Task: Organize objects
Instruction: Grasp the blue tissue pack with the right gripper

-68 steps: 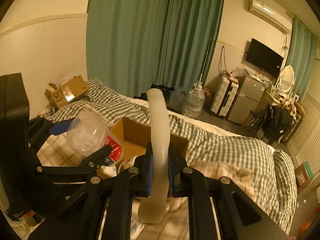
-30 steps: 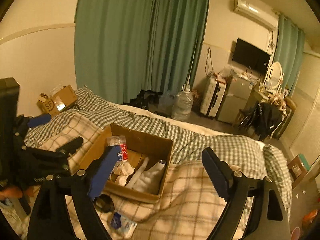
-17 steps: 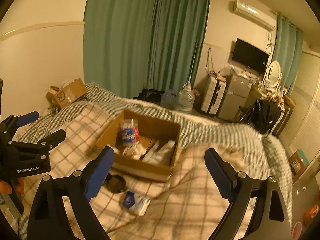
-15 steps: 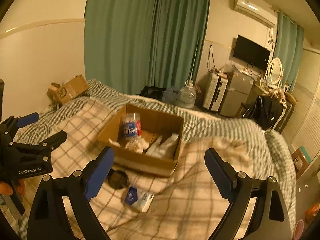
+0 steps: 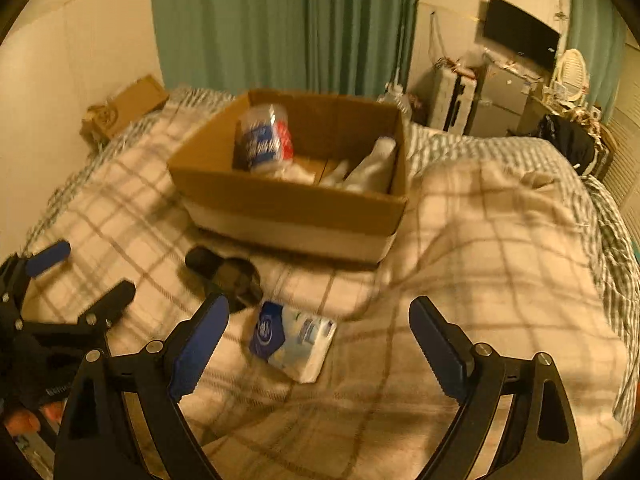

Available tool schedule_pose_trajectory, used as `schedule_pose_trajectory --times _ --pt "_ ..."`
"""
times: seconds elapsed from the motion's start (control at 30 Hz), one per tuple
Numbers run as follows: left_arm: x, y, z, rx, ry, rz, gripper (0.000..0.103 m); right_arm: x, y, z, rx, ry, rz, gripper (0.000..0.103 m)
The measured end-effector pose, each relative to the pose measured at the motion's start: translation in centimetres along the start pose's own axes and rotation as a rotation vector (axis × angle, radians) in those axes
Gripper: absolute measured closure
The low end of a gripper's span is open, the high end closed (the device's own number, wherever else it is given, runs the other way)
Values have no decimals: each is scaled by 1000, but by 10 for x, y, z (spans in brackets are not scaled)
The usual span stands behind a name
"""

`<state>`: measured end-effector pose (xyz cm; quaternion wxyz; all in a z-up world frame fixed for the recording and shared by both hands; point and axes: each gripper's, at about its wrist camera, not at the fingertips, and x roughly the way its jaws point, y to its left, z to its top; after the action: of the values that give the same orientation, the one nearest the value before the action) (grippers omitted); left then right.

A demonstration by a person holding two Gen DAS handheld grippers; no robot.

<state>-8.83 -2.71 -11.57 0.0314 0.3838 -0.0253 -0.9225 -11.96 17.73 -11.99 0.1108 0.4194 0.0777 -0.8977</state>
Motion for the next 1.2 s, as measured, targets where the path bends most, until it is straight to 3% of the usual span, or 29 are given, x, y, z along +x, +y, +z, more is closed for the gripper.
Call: schedule_pose_trajectory --times 0.3,0.6,0.7,0.87,0.93,1.03,1.2 --pt "11 18 -3 -88 47 -23 0 58 35 -10 -167 191 -1 11" --pt "12 17 -3 -85 56 -25 0 85 39 -17 -188 293 10 12" --pt "12 17 -3 -85 60 -23 0 91 39 -19 -196 328 10 24" --pt "14 15 -3 -77 68 -19 0 89 36 -19 -196 323 -1 31" --pt "14 14 -3 -72 73 -17 0 82 32 -17 -179 298 -15 55" --pt "16 12 -3 -60 83 -12 0 66 19 -11 -127 249 -1 75" --pt "17 3 -2 -20 92 -6 0 55 14 -10 -116 221 23 82"
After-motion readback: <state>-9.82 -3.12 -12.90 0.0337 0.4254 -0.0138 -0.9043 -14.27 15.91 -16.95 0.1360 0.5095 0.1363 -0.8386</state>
